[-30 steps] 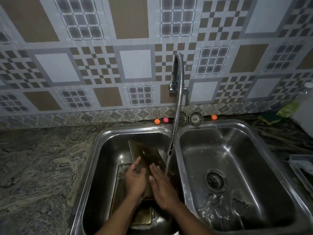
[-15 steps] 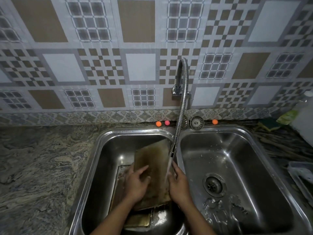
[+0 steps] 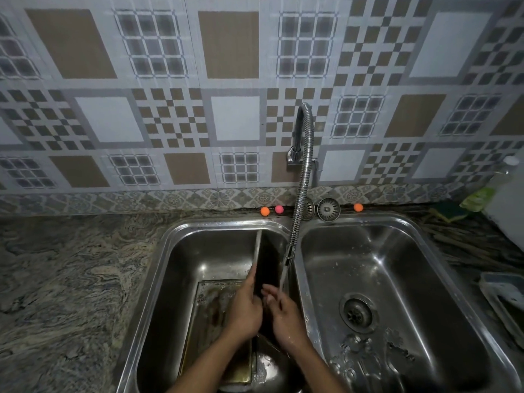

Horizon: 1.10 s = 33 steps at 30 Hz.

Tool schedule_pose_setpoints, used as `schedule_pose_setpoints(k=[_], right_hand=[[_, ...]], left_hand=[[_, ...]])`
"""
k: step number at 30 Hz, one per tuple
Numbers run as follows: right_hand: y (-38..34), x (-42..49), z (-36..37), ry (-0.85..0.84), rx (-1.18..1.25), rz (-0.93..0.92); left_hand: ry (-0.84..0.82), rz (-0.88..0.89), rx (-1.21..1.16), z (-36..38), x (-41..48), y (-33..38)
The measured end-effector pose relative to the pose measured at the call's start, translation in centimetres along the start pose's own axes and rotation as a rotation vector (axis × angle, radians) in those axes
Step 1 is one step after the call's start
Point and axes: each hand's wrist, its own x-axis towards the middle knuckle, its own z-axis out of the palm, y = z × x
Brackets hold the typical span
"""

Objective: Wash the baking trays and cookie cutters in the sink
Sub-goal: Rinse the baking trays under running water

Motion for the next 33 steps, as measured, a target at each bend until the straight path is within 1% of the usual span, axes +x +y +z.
schedule_pose_setpoints(k=[3, 6, 7, 8, 10, 12, 13, 14, 16, 17, 19, 20, 22, 23, 24, 25, 27, 29, 30, 32, 33], right_hand=[[1.5, 0.4, 0.3, -0.020, -0.200, 0.031], [2.1, 0.7, 1.0, 0.049, -0.310, 0.136], [2.3, 1.1, 1.1, 0.067, -0.348, 0.142], [2.1, 1.4, 1.2, 0.047, -0.391, 0.101], [1.0, 1.4, 1.2, -0.076, -0.499, -0.056], [-0.1, 1.4, 0.4, -0.200, -0.520, -0.175], [-0.2, 1.5, -0.1, -0.182, -0.523, -0.238], [-0.6, 1.3, -0.8, -0.112, -0.552, -0.273], [-1.1, 0.9, -2.4, 0.122, -0.638, -0.319], [-1.3, 0.6, -3.1, 0.222, -0.681, -0.340], [-1.5, 0.2, -4.3, 0.337, -0.737, -0.325], [-1.8, 0.2, -4.8, 0.328, -0.661, -0.227], [-3.3, 0.0, -5.8, 0.215, -0.271, -0.013], [-3.9, -0.1, -6.3, 0.142, -0.138, 0.038], [-4.4, -0.3, -6.8, 0.102, -0.117, 0.033], [-5.3, -0.7, -7.2, 0.077, -0.142, -0.011], [-6.3, -1.6, -7.6, 0.083, -0.201, -0.125], [-6.3, -2.5, -7.5, 0.095, -0.275, -0.219], [-6.0, -3.0, -7.3, 0.103, -0.292, -0.250], [-5.1, -3.8, -7.0, 0.150, -0.302, -0.319], [-4.6, -4.2, -7.0, 0.181, -0.282, -0.343]], left_hand=[[0.037, -0.025, -0.009, -0.8, -0.1, -0.2], [0.048, -0.045, -0.013, -0.8, -0.7, -1.1], [0.065, -0.051, -0.026, -0.8, -0.9, -1.5], [0.093, -0.073, -0.049, -0.9, -1.0, -2.0], [0.154, -0.130, -0.137, -1.4, -1.1, -2.5], [0.231, -0.199, -0.318, -1.9, -0.8, -3.1], [0.271, -0.240, -0.436, -2.2, -0.8, -3.3], [0.306, -0.279, -0.555, -2.4, -0.6, -3.6], [0.330, -0.354, -0.750, -2.6, -0.6, -4.1], [0.325, -0.390, -0.804, -2.5, -0.7, -4.2], [0.283, -0.434, -0.860, -1.7, -0.9, -4.3], [0.252, -0.454, -0.874, -1.3, -1.0, -4.2], [0.181, -0.469, -0.897, -0.3, -1.3, -3.9], [0.149, -0.467, -0.901, 0.1, -1.4, -3.7], [0.123, -0.466, -0.880, 0.5, -1.5, -3.6], [0.088, -0.455, -0.844, 0.9, -1.6, -3.3], [0.034, -0.396, -0.721, 1.8, -1.6, -2.9], [0.021, -0.340, -0.648, 2.3, -1.4, -2.3], [0.012, -0.326, -0.657, 2.4, -1.2, -2.0], [0.014, -0.298, -0.658, 2.4, -0.9, -1.5], [0.030, -0.268, -0.615, 2.2, -0.7, -1.3]])
